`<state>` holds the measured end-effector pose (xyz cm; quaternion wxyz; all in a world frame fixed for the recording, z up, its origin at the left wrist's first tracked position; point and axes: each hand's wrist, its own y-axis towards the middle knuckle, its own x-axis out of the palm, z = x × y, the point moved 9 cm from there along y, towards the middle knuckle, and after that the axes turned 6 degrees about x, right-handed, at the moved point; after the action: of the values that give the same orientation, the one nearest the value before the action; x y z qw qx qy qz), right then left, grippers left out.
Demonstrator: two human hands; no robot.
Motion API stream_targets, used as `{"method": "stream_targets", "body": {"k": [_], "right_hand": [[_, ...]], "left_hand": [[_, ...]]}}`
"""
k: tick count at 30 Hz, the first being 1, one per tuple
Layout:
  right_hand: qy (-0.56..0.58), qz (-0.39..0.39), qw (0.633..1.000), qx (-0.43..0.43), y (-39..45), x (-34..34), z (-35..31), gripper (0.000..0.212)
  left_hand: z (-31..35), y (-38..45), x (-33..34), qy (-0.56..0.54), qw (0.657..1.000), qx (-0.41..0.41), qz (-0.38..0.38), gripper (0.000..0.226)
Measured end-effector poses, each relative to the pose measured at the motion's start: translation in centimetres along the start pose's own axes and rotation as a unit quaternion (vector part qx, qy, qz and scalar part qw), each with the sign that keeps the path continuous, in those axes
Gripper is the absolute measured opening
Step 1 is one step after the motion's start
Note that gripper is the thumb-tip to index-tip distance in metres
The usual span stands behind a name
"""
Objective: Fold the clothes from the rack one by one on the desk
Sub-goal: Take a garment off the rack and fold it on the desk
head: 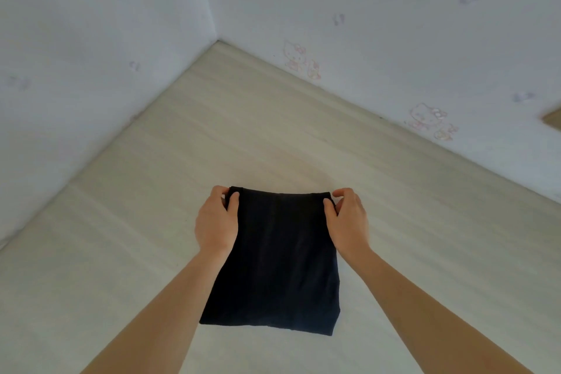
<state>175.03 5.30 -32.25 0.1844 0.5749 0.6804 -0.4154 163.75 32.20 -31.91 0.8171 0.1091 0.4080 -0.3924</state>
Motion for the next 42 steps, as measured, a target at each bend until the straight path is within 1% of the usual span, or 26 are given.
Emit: {"method": "stream_targets", "body": {"k": [3, 7, 9, 13, 15, 17, 19, 22, 27, 32, 37, 42], "right_hand": [[0.001, 0.003, 1.000, 0.016, -0.7, -0.6, 0.9, 0.029], [0.022, -0.032, 0.996, 0.080, -3.0, -0.3, 2.7, 0.036], [0.036, -0.053, 0.993, 0.094, -4.2, 0.2, 2.8, 0.040], [0.071, -0.104, 0.985, 0.119, -6.1, 1.6, 2.0, 0.048], [0.086, -0.126, 0.980, 0.128, -6.9, 2.4, 1.7, 0.049], [0.101, -0.140, 0.976, 0.136, -7.7, 3.0, 1.7, 0.046], [0.123, -0.142, 0.970, 0.154, -9.1, 3.3, 2.3, 0.044], [0.159, -0.126, 0.961, 0.188, -11.8, 3.6, 4.1, 0.044], [0.246, -0.108, 0.928, 0.259, -17.5, 4.0, 8.1, 0.043], [0.310, -0.057, 0.901, 0.299, -23.8, 2.7, 11.8, 0.039], [0.399, 0.029, 0.855, 0.331, -30.1, -1.4, 17.0, 0.031], [0.475, 0.108, 0.789, 0.373, -38.2, -5.7, 24.3, 0.028]], "left_hand": [[-0.3, -0.7, -0.7, -0.005, 1.000, -0.012, 0.005, 0.022], [-1.8, -3.6, -1.5, -0.024, 0.998, -0.061, -0.005, 0.029], [-2.6, -5.0, -1.4, -0.037, 0.996, -0.079, -0.018, 0.030], [-2.8, -6.9, -0.8, -0.048, 0.993, -0.088, -0.061, 0.034], [-2.6, -7.4, -0.7, -0.066, 0.990, -0.095, -0.078, 0.034], [-2.6, -7.6, -0.3, -0.090, 0.983, -0.113, -0.115, 0.030], [-3.1, -8.2, 0.1, -0.136, 0.968, -0.132, -0.162, 0.026], [-3.8, -9.7, 0.1, -0.184, 0.952, -0.135, -0.204, 0.016], [-5.2, -13.2, -0.6, -0.216, 0.941, -0.121, -0.231, 0.021], [-4.3, -17.4, -0.5, -0.231, 0.922, -0.100, -0.295, 0.021], [-0.6, -23.1, 1.1, -0.223, 0.890, -0.053, -0.395, 0.023], [4.7, -31.5, 5.0, -0.177, 0.853, 0.026, -0.491, 0.017]]}}
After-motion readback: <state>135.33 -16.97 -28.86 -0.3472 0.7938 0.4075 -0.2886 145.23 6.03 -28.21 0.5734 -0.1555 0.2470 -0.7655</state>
